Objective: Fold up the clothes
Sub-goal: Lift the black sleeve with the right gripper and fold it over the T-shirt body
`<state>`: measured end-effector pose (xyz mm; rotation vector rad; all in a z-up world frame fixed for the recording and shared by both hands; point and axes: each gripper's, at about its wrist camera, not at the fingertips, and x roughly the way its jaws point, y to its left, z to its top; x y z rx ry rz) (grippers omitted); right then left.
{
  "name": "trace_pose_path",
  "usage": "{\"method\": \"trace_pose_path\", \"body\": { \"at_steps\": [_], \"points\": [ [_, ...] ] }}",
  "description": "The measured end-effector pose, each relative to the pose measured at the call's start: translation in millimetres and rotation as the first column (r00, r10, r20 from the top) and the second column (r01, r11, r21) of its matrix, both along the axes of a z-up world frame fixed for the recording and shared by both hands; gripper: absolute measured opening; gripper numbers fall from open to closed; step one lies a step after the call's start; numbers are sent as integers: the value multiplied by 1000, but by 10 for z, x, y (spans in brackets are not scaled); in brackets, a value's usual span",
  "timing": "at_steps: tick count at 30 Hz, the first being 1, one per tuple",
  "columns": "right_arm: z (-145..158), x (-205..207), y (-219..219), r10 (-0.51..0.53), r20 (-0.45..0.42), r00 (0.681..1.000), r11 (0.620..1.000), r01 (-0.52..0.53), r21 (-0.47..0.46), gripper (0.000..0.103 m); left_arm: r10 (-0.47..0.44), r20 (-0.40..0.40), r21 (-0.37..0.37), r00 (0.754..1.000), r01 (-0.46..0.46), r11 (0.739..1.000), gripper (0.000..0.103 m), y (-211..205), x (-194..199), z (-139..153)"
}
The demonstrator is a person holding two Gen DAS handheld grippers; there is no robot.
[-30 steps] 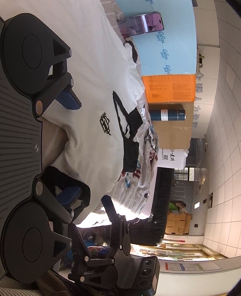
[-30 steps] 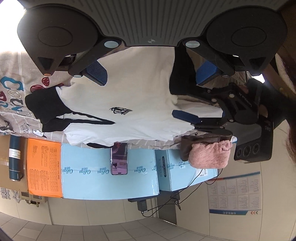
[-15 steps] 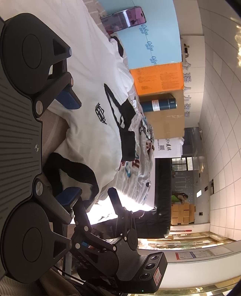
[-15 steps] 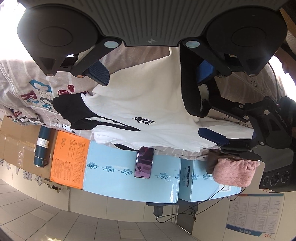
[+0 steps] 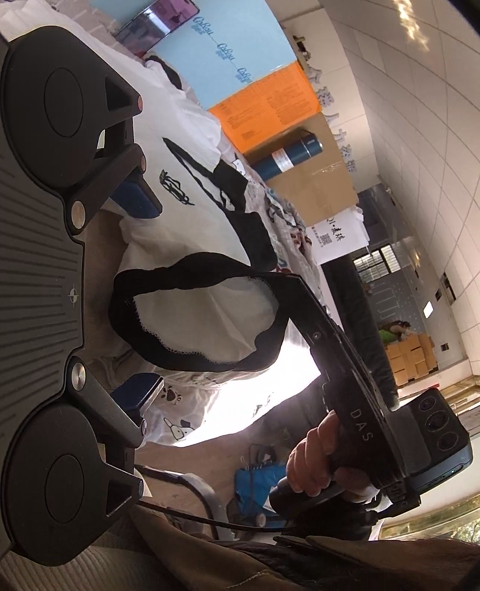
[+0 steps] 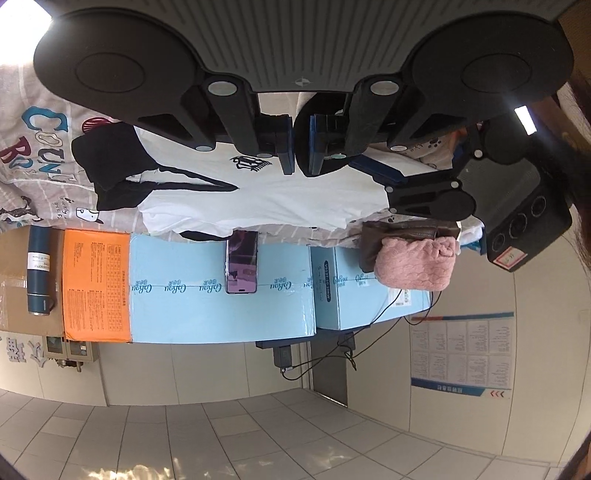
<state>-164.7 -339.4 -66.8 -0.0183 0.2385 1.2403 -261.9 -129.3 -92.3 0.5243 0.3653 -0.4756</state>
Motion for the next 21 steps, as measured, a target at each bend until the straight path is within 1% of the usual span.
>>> {"method": "trace_pose_path", "body": {
  "at_steps": [2,3,4,5,6,7,8,9,10,11,12,15,16,17,18,19,21],
  "points": [
    [26,46,-25,8,-21,1000,1000,-8,28,6,29,47,20,999,-30,999,92,-72,67,-11],
    [37,68,-35,12,-29,999,999,-11,40,6,36,62,21,997,-37,999,87,-87,93,-5],
    [49,89,-45,15,-38,999,999,-13,51,6,27,52,4,998,-28,1000,79,-77,117,10],
    [59,102,-53,18,-40,999,998,-16,58,6,18,32,-23,999,-17,1000,54,-55,148,28],
    [67,112,-67,23,-40,999,998,-20,61,6,11,-8,-75,1000,-12,997,28,-3,197,54],
    [75,122,-85,28,-42,999,998,-26,63,8,17,-33,-124,999,-21,992,22,50,240,73],
    [79,137,-106,28,-46,999,998,-25,59,12,33,-42,-160,999,-40,986,16,101,268,89],
    [79,155,-130,24,-53,998,998,-21,51,42,52,-63,-214,997,-64,975,15,173,310,117],
    [76,169,-147,18,-56,998,999,-16,38,86,56,-96,-275,994,-81,958,14,254,352,147],
    [61,177,-166,14,-49,999,1000,-13,16,95,55,-122,-333,991,-93,938,14,334,386,178],
    [39,184,-163,16,-38,999,1000,-17,-20,95,55,-139,-379,989,-104,920,14,404,415,209],
    [-60,194,-60,34,13,999,986,-31,-165,95,59,-165,-452,985,-128,883,14,527,467,291],
    [-111,188,17,48,50,998,974,-35,-225,95,55,-173,-472,983,-132,872,14,560,489,315],
    [-170,179,108,66,96,993,956,-35,-291,95,47,-176,-479,983,-128,869,14,572,504,326],
    [-215,175,188,80,149,986,946,-28,-323,95,38,-179,-476,983,-121,871,14,565,518,327],
    [-252,174,261,91,205,974,941,-17,-337,95,29,-182,-474,983,-114,873,14,557,533,329],
    [-289,215,370,102,293,951,948,-3,-318,93,12,-190,-470,982,-101,877,14,542,561,329]
  ]
}}
